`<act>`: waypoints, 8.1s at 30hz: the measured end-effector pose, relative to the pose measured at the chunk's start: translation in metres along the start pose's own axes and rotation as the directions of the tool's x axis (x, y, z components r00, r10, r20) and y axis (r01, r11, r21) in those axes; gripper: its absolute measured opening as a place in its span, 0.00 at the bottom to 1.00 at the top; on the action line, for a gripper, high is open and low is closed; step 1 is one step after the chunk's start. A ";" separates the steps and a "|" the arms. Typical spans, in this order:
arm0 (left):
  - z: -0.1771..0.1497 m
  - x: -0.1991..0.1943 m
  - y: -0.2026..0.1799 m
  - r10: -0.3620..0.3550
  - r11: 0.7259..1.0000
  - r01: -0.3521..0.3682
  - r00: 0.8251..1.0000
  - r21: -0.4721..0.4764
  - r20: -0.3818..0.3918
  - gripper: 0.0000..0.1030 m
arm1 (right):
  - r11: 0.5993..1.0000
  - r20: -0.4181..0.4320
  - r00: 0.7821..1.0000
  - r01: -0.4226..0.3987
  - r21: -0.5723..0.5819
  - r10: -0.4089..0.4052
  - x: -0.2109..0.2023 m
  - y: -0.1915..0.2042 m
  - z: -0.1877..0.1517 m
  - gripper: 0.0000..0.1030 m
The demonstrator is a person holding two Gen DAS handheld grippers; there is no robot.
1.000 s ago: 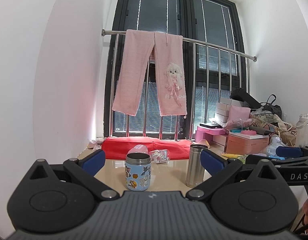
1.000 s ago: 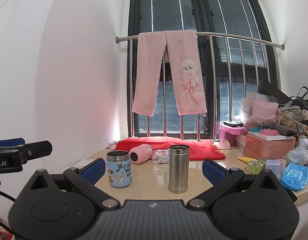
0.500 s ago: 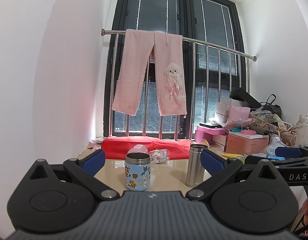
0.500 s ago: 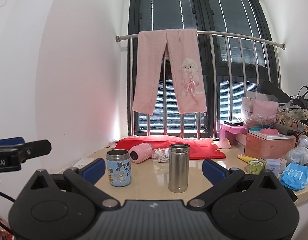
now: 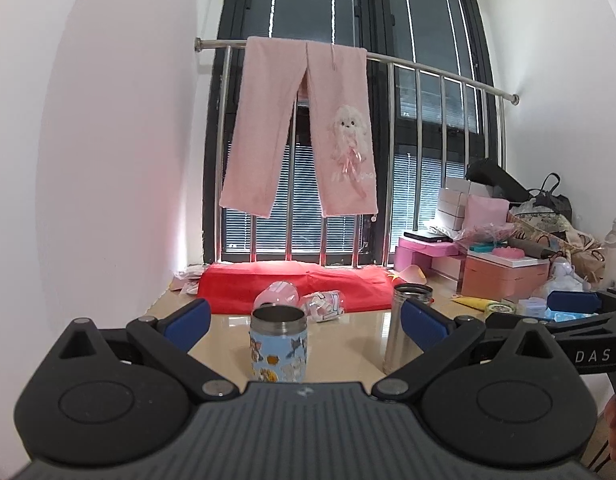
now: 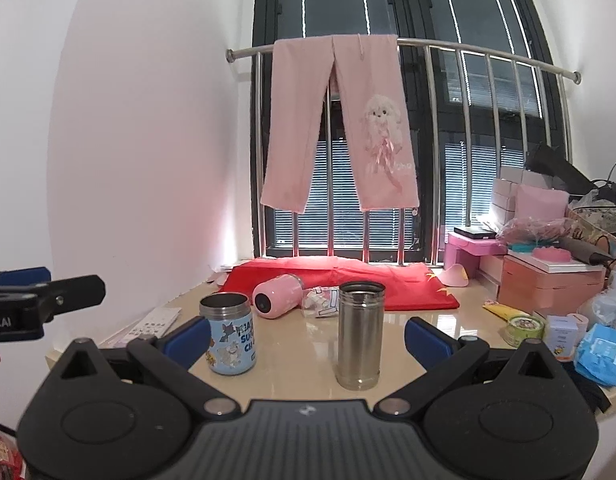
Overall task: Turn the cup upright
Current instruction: 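Move the left tool to the pink cup lying on its side and grasp it, then lift the pink cup with the left tool and carry it toward the blue cup, then lower the pink cup onto the table on its side and open the left tool, then close the right tool around the body of the lying pink cup, then rotate the pink cup rim-up with the right tool and set it down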
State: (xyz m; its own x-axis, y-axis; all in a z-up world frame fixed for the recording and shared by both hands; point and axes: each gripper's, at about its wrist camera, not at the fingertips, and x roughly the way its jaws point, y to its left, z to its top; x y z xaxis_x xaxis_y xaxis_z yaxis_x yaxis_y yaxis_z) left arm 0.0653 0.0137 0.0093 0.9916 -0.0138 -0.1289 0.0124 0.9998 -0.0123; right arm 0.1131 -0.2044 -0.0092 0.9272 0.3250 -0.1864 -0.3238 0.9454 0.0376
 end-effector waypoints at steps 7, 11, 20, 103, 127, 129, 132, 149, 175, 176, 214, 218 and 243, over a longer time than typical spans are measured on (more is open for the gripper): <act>0.030 0.068 0.017 -0.013 0.999 0.015 0.999 0.042 -0.053 1.00 | 0.999 -0.022 0.999 -0.023 -0.024 0.023 0.059 0.002 0.022 1.00; 0.044 0.107 0.028 -0.032 0.996 0.038 0.995 0.074 -0.091 1.00 | 0.998 -0.047 0.998 -0.047 -0.044 0.045 0.104 0.005 0.033 1.00; 0.082 0.235 0.051 -0.089 0.991 0.117 0.945 0.072 -0.314 1.00 | 0.989 -0.115 0.986 -0.125 -0.073 0.116 0.213 0.004 0.052 1.00; 0.149 0.406 0.081 0.031 0.953 0.207 0.659 0.221 -0.752 0.82 | 0.986 -0.475 0.868 -0.166 0.003 0.147 0.326 0.034 0.162 1.00; -0.043 0.281 0.130 0.007 0.990 0.114 0.546 0.082 -0.838 0.82 | 0.974 -0.378 0.903 -0.226 -0.007 0.207 0.186 0.076 0.007 1.00; -0.048 0.290 0.126 0.024 0.989 0.110 0.540 0.100 -0.841 0.82 | 0.973 -0.381 0.900 -0.231 -0.008 0.211 0.191 0.072 0.006 1.00; -0.066 0.309 0.121 0.063 0.987 0.097 0.502 0.129 -0.862 0.82 | 0.974 -0.408 0.890 -0.227 -0.005 0.205 0.202 0.066 -0.001 1.00; -0.004 0.196 0.150 0.029 0.997 0.021 0.803 0.076 -0.596 1.00 | 0.978 -0.425 0.886 -0.209 -0.017 0.183 0.207 0.085 0.001 1.00; -0.064 0.117 0.255 0.033 0.992 -0.096 0.833 -0.086 -0.552 1.00 | 0.987 -0.655 0.749 0.005 0.159 0.102 0.291 0.227 -0.004 1.00; -0.065 0.116 0.260 0.037 0.990 -0.105 0.832 -0.093 -0.553 1.00 | 0.988 -0.659 0.748 0.027 0.149 0.079 0.297 0.231 -0.008 1.00; -0.091 0.144 0.259 -0.076 0.997 0.064 0.862 -0.042 -0.501 1.00 | 0.993 -0.843 0.537 -0.086 -0.083 -0.024 0.369 0.265 -0.011 0.94; -0.097 0.145 0.250 -0.095 0.995 0.104 0.879 -0.006 -0.466 1.00 | 0.988 -0.837 0.544 -0.083 -0.127 -0.062 0.372 0.271 -0.013 0.94; -0.101 0.138 0.253 -0.169 0.986 0.161 0.894 -0.053 -0.415 1.00 | 0.956 -0.399 0.880 -0.292 -0.026 0.257 0.253 0.233 0.003 0.81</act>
State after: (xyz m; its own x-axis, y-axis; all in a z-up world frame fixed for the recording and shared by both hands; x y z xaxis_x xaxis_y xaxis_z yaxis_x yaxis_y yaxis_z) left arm 0.1927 0.2634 -0.1115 0.8307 -0.1853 -0.5250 0.1649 0.9826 -0.0859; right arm 0.2731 0.0986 -0.0445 0.6571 0.5191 -0.5466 -0.5850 0.8085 0.0644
